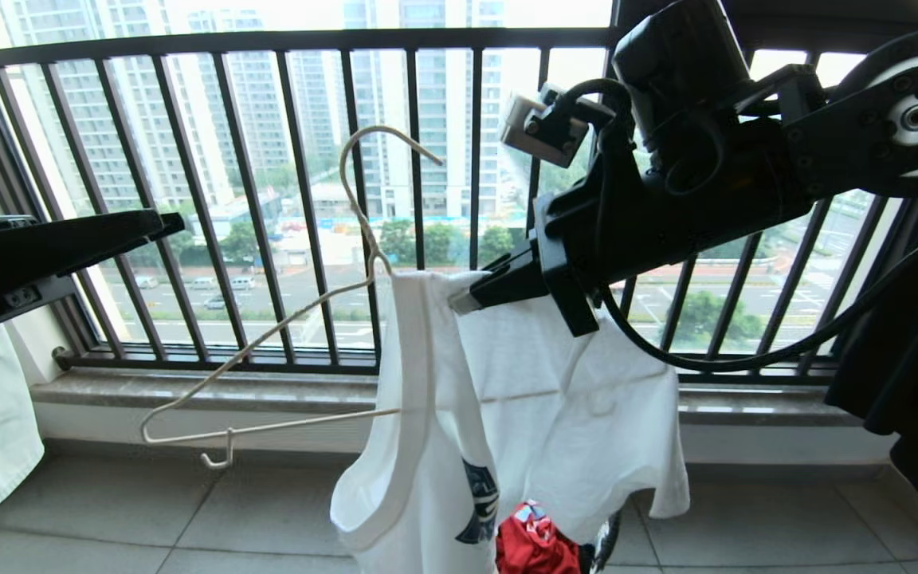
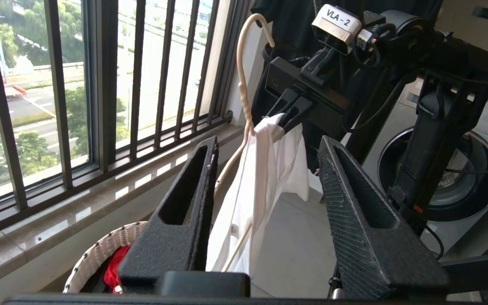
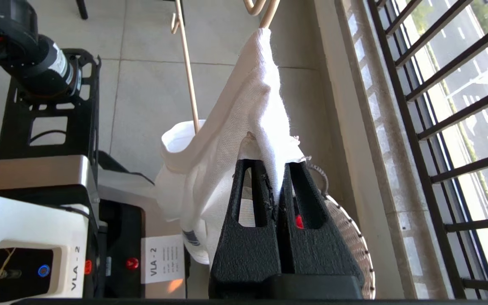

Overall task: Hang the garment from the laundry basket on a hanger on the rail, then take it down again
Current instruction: Hang the clothes on the clothes rack

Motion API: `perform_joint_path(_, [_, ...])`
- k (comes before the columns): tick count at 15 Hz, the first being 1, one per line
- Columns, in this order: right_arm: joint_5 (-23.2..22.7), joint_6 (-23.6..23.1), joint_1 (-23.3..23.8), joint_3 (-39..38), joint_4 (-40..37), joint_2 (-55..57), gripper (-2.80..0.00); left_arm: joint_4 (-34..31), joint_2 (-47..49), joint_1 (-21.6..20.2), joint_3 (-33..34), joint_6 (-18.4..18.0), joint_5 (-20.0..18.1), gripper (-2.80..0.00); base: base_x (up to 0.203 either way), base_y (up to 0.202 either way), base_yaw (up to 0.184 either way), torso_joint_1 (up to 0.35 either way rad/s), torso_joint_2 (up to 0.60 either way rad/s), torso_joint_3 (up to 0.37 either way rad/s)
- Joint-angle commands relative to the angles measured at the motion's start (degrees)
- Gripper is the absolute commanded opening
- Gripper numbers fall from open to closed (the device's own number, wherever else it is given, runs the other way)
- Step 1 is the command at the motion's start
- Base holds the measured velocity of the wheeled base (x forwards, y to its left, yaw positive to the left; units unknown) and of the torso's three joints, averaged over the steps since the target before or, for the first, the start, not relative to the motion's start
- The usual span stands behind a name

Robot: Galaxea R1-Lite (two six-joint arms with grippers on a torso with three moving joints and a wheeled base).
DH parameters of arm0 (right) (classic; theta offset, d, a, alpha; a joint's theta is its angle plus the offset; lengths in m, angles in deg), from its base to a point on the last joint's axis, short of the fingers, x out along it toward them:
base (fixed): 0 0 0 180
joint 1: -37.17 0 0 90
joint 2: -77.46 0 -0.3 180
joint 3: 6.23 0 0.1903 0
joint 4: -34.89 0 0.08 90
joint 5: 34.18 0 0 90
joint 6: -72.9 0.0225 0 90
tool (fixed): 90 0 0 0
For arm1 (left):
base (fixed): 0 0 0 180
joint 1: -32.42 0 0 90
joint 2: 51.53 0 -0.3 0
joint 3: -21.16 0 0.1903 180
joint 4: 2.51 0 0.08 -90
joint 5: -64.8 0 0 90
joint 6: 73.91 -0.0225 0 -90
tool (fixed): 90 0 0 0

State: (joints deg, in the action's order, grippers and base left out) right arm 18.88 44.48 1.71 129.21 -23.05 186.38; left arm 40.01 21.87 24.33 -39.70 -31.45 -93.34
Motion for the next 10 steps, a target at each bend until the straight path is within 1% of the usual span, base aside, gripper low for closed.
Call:
perform_joint_path(1, [-0.2,0.3,1.6,0.0,0.6,-0.5,-2.8,-4.3,-0.1,-0.2,-2.9,1.4,-0.4,-2.8,0.0,0.0,0.0,0.0,0.0,0.0])
perform_joint_path(2, [-0.2,0.4,2.2,0.0,0.8,-0.5,-2.8,-10.0,-0.5,-0.2,-5.6,2.3,-0.4,-2.8,0.0,0.0,0.0,0.0,0.0,0.0])
perform_joint_path(4, [-0.2,0.4,3.7,0.0,2.3,-0.3,-2.8,-27.2,-1.8,-0.1,-12.7,3.1,-0.5,-2.8,0.0,0.0,0.0,0.0,0.0,0.0])
perform_joint_path(5, [-0.2,0.4,4.5,0.0,4.5,-0.3,-2.8,-37.2,-2.1,0.0,-18.0,3.2,-0.6,-2.8,0.0,0.0,0.0,0.0,0.0,0.0])
perform_joint_path(6, [-0.2,0.9,5.2,0.0,6.6,-0.3,-2.8,-44.9,-1.9,0.3,-22.1,3.3,-0.6,-2.8,0.0,0.0,0.0,0.0,0.0,0.0])
perform_joint_path(7, [-0.1,2.3,5.7,0.0,8.7,-0.3,-2.8,-51.6,-1.2,0.7,-25.6,3.2,-0.6,-2.8,0.0,0.0,0.0,0.0,0.0,0.0])
perform_joint_path(8, [-0.1,3.7,6.1,0.0,10.7,-0.3,-2.8,-56.8,0.1,1.6,-28.3,3.0,-0.6,-2.8,0.0,0.0,0.0,0.0,0.0,0.0])
perform_joint_path(9, [0.1,4.6,6.6,0.0,12.1,-0.2,-2.8,-60.1,1.3,2.7,-30.0,2.9,-0.5,-2.8,0.0,0.0,0.0,0.0,0.0,0.0])
perform_joint_path(10, [0.2,6.0,7.1,0.0,12.6,-0.2,-2.8,-62.4,2.7,3.8,-31.2,2.9,0.4,-2.8,0.0,0.0,0.0,0.0,0.0,0.0])
